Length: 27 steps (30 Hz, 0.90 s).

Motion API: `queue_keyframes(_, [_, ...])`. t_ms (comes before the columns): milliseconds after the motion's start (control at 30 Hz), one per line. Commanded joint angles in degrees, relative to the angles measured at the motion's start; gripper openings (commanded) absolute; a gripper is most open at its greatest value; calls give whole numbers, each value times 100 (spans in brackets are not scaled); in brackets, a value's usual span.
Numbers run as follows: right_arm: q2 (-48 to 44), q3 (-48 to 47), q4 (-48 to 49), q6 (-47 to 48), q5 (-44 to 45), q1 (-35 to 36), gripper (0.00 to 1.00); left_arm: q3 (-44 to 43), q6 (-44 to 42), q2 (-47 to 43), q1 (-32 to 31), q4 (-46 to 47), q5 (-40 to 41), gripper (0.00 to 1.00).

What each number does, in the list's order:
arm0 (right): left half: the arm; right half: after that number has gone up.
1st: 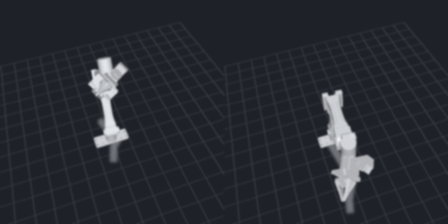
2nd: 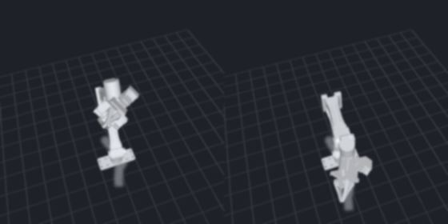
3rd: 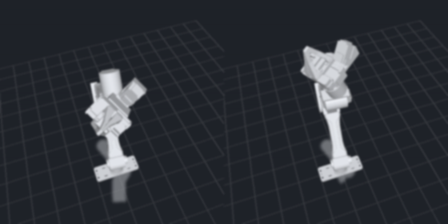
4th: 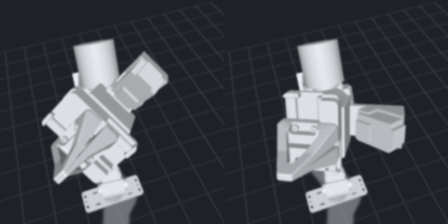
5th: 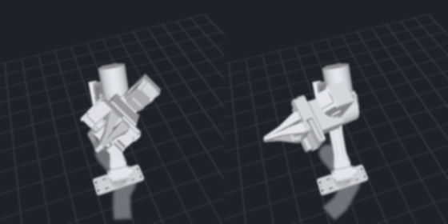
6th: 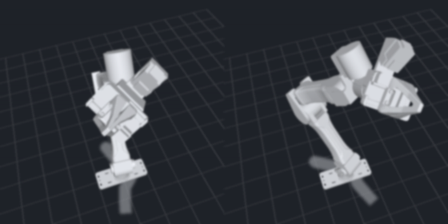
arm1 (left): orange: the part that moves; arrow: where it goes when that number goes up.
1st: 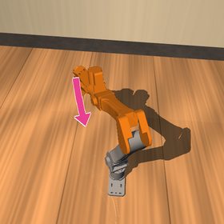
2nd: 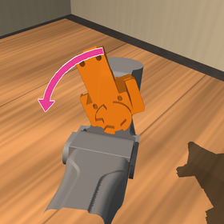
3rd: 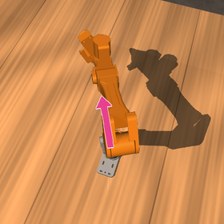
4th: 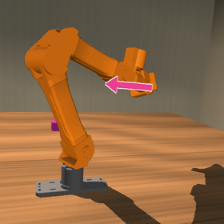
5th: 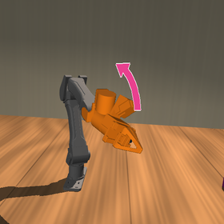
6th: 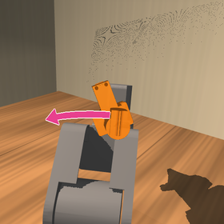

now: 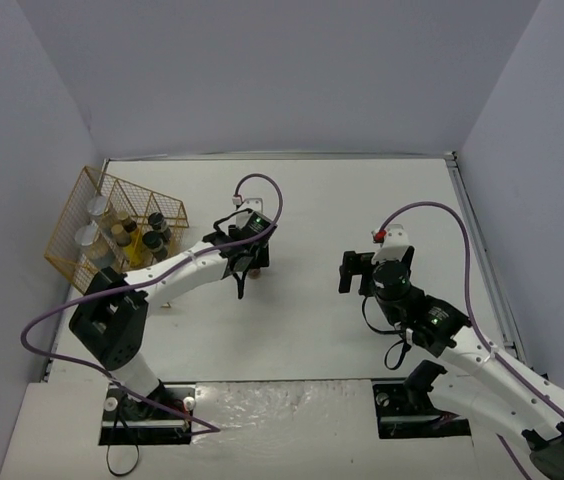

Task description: Organize the condiment bottles

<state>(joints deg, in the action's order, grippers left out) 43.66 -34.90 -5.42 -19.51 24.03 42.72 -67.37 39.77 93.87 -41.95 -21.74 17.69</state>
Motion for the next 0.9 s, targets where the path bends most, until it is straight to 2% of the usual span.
queue_keyframes(0, [-117, 18, 245, -60, 203, -36, 100, -301, 120, -342, -41, -177, 239, 20])
queue_keyframes(67, [-101, 16, 252, -48, 190, -36, 100, -291, 125, -516, -41, -321, 273, 10])
queue_keyframes(167, [-77, -4, 252, -22, 193, -36, 100, -285, 81, -885, -32, -608, 445, 3])
queue_keyframes(333, [-80, -20, 252, 17, 166, -44, 100, -249, -114, -1889, 261, -1272, 790, 2])
queue_keyframes(567, [-55, -8, 258, 44, 148, -60, 100, -57, -315, -2935, 1317, -1800, 879, 2])
queue_keyframes(700, [20, -36, 261, 70, 91, -71, 100, -81, -509, -3223, 2074, -1865, 784, 2])
queue_keyframes(867, [-84, -17, 253, 68, 84, -71, 100, 21, -624, -3206, 2706, -1818, 581, 2])
